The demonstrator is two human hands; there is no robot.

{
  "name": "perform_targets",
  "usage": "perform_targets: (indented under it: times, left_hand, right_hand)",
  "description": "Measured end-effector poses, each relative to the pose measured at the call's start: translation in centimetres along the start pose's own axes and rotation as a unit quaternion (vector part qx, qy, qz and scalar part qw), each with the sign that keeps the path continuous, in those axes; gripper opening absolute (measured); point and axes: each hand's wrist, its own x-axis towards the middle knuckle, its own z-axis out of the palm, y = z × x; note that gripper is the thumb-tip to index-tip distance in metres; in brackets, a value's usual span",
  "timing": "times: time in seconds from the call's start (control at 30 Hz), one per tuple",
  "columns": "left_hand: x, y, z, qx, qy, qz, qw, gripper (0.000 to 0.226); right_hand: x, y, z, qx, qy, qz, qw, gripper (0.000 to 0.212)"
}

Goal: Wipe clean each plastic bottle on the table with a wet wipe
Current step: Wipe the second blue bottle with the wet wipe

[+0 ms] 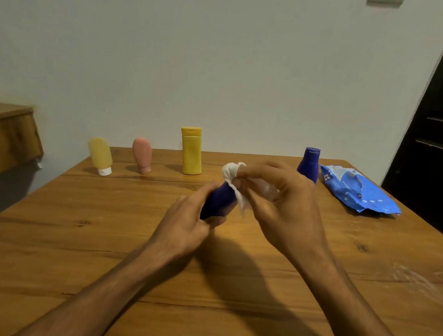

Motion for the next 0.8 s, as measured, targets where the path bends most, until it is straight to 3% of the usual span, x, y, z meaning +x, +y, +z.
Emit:
perform_targets:
  times: [0.17,0.3,0.47,0.63,0.8]
  left_hand:
    - [-0.1,0.0,-0.1,-0.006,0.009,0.004,1.000,0.059]
    - [0.0,-0.2,0.1,-0.013,0.003,-0.001,1.000,0.061]
    - [-0.2,-0.3,0.1,0.003,0.000,0.007,1.000,0.063]
    - [0.0,-0.5,0.2,-0.007,0.008,0.011,1.000,0.061]
    - [0.0,-0.4,-0.2,-0.039,0.014,0.043,0.998,0.056]
  right_hand:
    - [0.2,0.7,-0.1,0.006,0.042,0.026,0.999,0.020]
    - [-0.1,0.2,0.1,-0.011,0.013,-0.005,1.000,0.021]
    - [0.2,0.6,0.1,-0.021,0.024,0.043,0.999,0.021]
    - [0.1,0.5,0.2,-0.017,0.007,0.011,1.000,0.019]
    - [0.5,1.9,-0.5,-0.026,0.048,0.047,0.997,0.018]
